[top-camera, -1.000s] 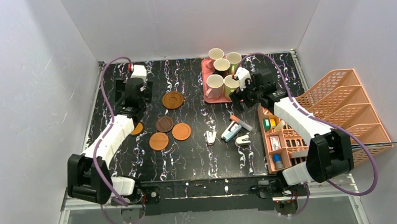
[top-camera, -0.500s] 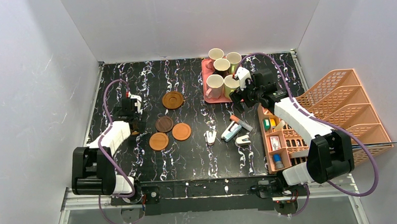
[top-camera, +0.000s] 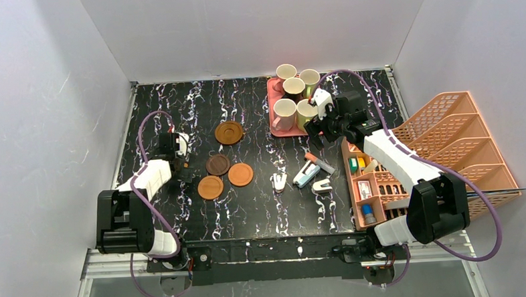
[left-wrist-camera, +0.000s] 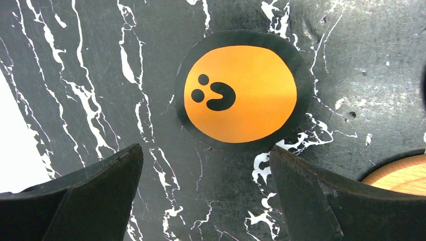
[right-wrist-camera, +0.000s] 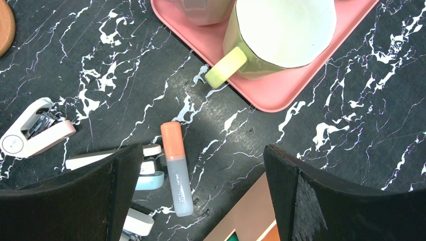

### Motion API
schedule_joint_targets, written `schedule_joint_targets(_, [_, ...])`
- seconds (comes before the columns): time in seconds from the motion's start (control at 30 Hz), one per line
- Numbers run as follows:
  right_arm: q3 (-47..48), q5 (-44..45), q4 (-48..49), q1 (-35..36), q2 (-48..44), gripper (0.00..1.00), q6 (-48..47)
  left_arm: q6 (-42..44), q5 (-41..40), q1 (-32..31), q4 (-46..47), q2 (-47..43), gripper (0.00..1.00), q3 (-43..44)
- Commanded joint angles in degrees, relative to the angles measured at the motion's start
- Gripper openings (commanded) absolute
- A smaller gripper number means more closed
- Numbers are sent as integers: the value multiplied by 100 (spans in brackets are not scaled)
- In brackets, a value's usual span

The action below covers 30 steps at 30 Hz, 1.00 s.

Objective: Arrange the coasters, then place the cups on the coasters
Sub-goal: Move the coaster to the center of the board.

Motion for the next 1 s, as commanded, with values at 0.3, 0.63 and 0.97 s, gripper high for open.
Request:
schedule_joint_targets(0.3, [101,-15,65,-34,-170,98,-64,222,-924,49,458,539,92,-43])
schedule_joint_targets(0.63, [108,17,59,-38,-117,98,-73,140,-679,49,1100,1687,86,428])
schedule_joint_targets(0.97, [104,30,63,-42,-89,98,-73,147,-611,49,1297,2221,83,849])
